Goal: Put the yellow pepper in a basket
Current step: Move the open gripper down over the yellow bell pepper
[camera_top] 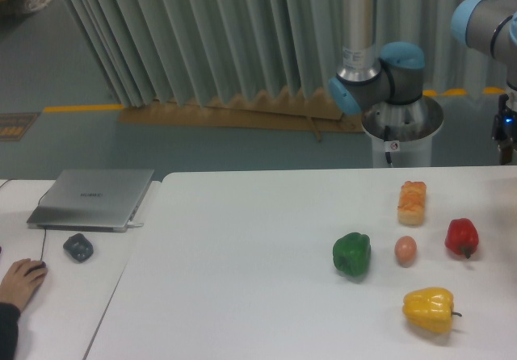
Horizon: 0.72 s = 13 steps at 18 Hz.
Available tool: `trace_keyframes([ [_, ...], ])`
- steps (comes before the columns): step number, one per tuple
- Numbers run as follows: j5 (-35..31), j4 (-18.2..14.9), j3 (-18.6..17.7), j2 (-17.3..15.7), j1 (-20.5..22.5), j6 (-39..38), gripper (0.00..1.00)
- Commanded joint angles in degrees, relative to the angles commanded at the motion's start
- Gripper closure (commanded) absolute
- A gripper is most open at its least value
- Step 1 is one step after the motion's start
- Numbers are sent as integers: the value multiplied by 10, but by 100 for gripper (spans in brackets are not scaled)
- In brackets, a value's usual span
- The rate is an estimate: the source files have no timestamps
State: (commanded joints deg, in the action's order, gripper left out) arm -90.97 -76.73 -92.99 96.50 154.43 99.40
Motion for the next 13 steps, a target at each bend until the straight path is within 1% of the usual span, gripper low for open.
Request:
trace_keyframes([
  [2, -3, 1, 10, 15, -20, 7, 0],
  [4, -43, 3, 41, 48, -62, 6, 0],
  [5, -70, 13, 59, 69, -84, 7, 0],
  [6, -87, 36, 68, 90, -103, 0, 0],
  [7, -93, 48, 72, 101, -112, -2, 0],
  [8, -100, 60, 80, 117, -130, -11, 0],
  [12, -119, 65, 127, 176, -188, -68, 0],
  [13, -122, 75, 131, 183, -199, -77, 0],
])
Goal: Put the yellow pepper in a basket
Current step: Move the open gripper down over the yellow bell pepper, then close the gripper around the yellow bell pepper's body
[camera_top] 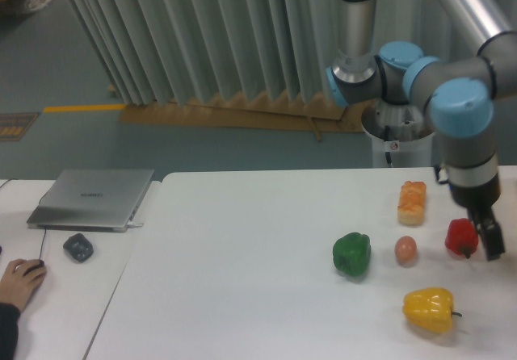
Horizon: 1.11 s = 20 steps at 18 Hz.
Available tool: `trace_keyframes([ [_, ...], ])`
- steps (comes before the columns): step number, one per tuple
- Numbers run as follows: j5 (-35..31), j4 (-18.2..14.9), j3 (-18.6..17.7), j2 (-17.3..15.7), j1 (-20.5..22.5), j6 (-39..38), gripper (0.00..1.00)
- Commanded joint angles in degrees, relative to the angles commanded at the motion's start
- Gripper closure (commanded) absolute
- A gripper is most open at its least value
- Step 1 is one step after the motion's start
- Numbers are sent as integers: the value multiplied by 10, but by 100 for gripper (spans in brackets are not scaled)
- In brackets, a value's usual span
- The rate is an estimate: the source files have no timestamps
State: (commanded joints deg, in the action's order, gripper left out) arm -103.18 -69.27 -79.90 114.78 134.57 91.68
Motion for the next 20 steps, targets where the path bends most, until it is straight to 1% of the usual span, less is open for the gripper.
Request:
trace_keyframes([
  [2, 1, 17, 1, 8, -18, -14, 0],
  [5, 3, 18, 4, 24, -45, -46, 0],
  [7, 0, 26, 6, 39, -55, -39, 0],
  [9, -3, 40, 16, 59, -62, -40, 0],
  [11, -15, 42, 25, 75, -66, -38, 0],
  [14, -29, 41, 26, 74, -65, 13, 0],
  [17, -43, 41, 26, 76, -61, 37, 0],
  [20, -62, 41, 20, 86, -61, 50, 0],
])
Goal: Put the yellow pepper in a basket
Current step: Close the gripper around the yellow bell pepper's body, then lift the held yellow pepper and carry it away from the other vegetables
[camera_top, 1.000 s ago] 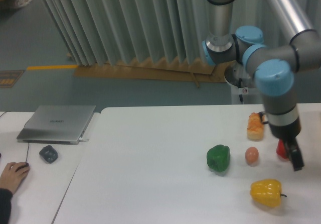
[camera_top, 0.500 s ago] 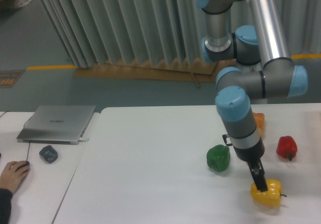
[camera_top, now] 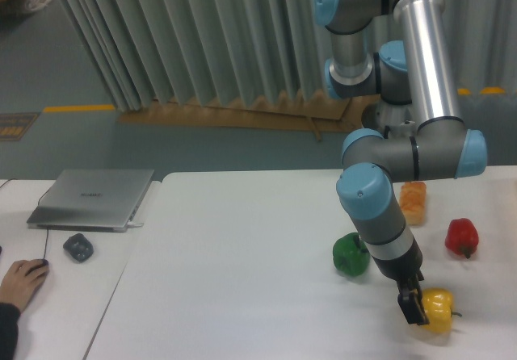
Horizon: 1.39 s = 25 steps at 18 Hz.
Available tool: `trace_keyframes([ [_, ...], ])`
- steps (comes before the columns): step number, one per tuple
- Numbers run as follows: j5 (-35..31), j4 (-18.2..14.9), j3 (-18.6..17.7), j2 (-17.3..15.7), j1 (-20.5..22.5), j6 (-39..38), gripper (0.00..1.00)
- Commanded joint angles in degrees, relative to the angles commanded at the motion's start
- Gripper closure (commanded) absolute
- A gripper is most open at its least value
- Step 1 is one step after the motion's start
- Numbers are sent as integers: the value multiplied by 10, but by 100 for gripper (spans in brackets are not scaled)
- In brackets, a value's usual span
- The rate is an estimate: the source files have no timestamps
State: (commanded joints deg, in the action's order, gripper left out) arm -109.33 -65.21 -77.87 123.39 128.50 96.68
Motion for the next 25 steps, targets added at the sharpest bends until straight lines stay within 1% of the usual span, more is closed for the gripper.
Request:
trace_keyframes([
  [5, -10, 2, -1, 12, 4, 19, 0],
  [8, -11, 2, -4, 12, 8, 26, 0],
  [9, -11, 2, -4, 14, 8, 26, 3],
  [11, -11, 2, -5, 15, 11, 25, 27],
  [12, -11, 2, -7, 14, 12, 19, 48],
  [13, -11, 2, -9, 13, 13, 18, 59],
  [14, -11, 2, -11, 12, 13, 15, 68],
  [15, -11, 2, -12, 11, 13, 9, 73],
  [16, -11, 2, -12, 10, 13, 1, 75],
  [17, -10, 2, -11, 8, 14, -3, 76],
  [20, 1, 2, -13, -19, 22, -20, 78],
  [21, 27, 2, -21, -45, 32, -30, 78],
  [22, 47, 1, -30, -65, 39, -30, 79],
  [23, 59, -2, -37, -86, 46, -30, 79],
  [25, 62, -4, -62, -129, 62, -32, 80],
])
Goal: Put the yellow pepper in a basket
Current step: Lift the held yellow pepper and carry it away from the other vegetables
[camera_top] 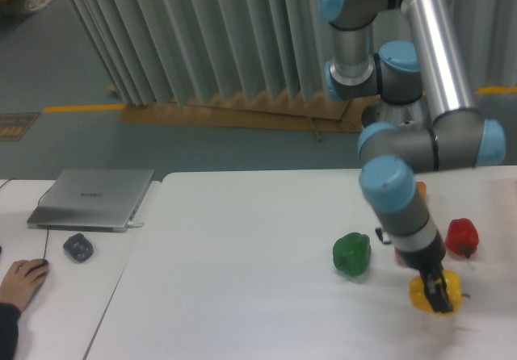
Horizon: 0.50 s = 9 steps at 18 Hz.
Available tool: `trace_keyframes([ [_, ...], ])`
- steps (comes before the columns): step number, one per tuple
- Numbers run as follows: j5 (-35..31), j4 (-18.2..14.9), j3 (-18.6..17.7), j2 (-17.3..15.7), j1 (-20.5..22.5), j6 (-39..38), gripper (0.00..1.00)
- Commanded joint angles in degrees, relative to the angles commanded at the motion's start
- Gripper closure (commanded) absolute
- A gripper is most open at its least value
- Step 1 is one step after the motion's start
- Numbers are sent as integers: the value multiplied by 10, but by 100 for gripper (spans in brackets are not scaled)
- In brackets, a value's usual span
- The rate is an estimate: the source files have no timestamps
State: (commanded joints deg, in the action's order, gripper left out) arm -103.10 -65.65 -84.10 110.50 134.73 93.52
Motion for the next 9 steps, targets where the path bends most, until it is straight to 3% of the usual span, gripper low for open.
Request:
trace_keyframes([
  [3, 29, 0, -39, -46, 46, 0, 80],
  [9, 79, -32, -41, -54, 174, 110, 81],
])
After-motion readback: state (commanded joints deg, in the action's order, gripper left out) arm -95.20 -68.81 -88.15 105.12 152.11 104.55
